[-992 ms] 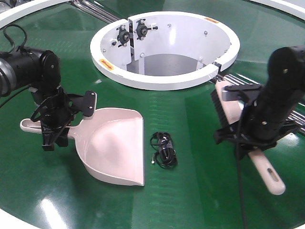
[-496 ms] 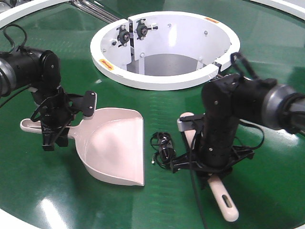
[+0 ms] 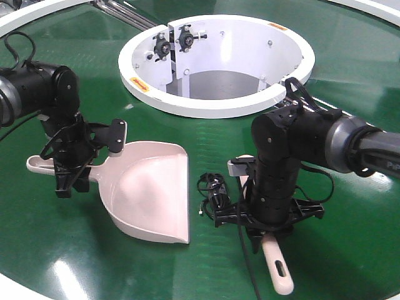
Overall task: Clean and inspect green conveyor with broom and dustpan
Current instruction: 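Sweep the black cable into the dustpan with the brush in the right gripper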
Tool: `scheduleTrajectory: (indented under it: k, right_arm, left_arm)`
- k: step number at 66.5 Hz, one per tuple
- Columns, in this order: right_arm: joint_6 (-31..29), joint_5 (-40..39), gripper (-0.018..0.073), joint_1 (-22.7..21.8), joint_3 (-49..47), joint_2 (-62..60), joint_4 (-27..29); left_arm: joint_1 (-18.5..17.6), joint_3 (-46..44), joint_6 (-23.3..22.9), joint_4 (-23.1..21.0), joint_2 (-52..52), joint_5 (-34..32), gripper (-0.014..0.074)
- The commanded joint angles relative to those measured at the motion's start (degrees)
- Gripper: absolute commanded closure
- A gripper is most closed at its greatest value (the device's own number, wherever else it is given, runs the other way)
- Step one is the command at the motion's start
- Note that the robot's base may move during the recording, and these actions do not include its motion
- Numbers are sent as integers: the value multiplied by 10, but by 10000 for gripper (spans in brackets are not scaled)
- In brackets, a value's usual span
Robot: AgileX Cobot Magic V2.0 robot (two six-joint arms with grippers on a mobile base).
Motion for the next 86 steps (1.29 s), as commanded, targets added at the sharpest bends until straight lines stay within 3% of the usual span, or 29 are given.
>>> scheduleTrajectory:
  k: [1, 43, 72, 86]
  right_arm:
    - [1, 40, 564, 0, -31, -14, 19]
    - [-22, 40, 564, 0, -75, 57, 89]
    - [-81, 40, 564, 49, -212, 157, 188]
    - [-85, 40, 564, 77, -313, 184, 202]
  left_arm:
    - [0, -19, -2, -4, -32, 15, 594]
    - [0, -19, -2, -4, -32, 15, 594]
    - [0, -19, -2, -4, -32, 15, 594]
    - [0, -19, -2, -4, -32, 15, 594]
